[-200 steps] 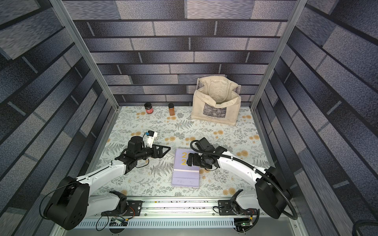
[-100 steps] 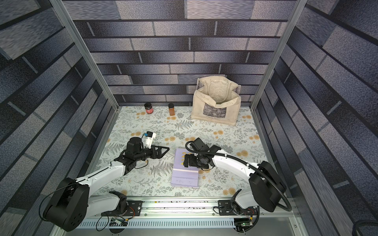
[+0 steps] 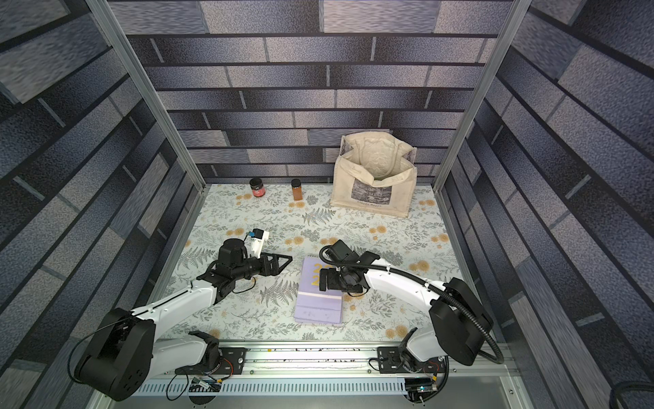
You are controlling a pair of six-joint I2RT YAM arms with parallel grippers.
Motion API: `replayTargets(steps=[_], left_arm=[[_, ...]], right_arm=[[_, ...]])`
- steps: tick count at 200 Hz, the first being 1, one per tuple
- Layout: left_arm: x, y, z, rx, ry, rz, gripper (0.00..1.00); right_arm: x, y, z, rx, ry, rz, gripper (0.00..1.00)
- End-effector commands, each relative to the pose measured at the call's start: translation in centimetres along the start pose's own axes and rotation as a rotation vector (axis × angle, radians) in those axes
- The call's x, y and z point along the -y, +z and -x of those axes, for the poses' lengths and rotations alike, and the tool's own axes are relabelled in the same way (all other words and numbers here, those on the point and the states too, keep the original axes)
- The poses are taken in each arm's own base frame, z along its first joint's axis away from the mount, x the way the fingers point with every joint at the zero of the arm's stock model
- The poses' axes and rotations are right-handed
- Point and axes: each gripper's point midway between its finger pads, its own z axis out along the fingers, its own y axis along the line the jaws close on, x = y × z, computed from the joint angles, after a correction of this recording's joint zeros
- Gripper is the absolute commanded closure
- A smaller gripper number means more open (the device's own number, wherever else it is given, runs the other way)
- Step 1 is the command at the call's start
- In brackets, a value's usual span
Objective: Stack the calendars
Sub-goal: Adjust the calendar at the calendar.
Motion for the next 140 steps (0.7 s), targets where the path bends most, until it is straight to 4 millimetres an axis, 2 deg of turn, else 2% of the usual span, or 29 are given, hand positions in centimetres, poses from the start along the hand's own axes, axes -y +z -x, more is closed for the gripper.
replayTargets(steps=[1,25,75,91,106,111,140], left_arm=[[1.0,-0.6,-1.1,-0.016,-0.008,-0.056,0.0],[2.3,-0.8,-2.8,-0.055,0.009,-0.082,0.0],[4.7,-1.2,-6.3,-0.141,0.028,-0.105,0.0],[4.7,-1.4,-7.7,-0.176,0.032,-0.077,0.0],[4.4,-1.6,-8.2,-0.17,0.028,-0.049,0.0],[4.4,-1.7,-8.2,-0.163,0.026,-0.044,0.0],[4.8,-2.0,-8.6,-0.158,0.029,-0.063,0.0]], right_arm=[[0.1,-1.6,1.5,0.042,-0.001,-0.003,0.0],[-0.3,-1.9,3.1,0.06,0.001,0.026,0.0],[-1.4,-1.0,4.8,0.046,-0.035,0.03,0.0],[-1.1,-0.6,5.0,0.044,-0.026,0.02,0.0],[-0.6,-0.3,5.1,0.039,-0.02,0.0,0.0],[-1.3,-1.0,6.0,0.063,-0.022,0.016,0.0],[-1.2,-1.0,6.1,0.058,-0.032,0.012,0.0]])
